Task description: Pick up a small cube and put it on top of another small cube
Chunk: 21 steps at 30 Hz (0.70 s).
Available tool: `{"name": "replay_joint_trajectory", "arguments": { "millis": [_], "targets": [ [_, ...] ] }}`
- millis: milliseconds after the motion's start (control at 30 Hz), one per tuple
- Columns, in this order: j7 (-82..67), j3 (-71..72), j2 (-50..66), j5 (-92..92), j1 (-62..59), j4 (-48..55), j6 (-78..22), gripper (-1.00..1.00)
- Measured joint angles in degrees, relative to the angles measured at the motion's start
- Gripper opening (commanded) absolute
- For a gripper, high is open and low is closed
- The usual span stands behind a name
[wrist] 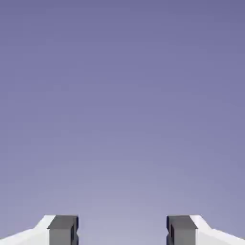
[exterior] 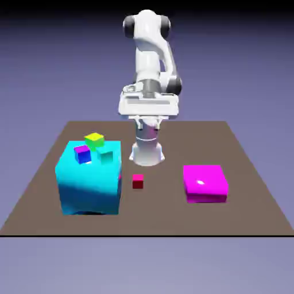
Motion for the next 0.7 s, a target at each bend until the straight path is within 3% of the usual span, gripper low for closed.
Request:
{"name": "replay_joint_trajectory", "arguments": {
  "millis": [700],
  "targets": [
    [-6.3,-0.21,30.91,-52.33,20.12,-6.11,-39.98,0.0]
  ]
}}
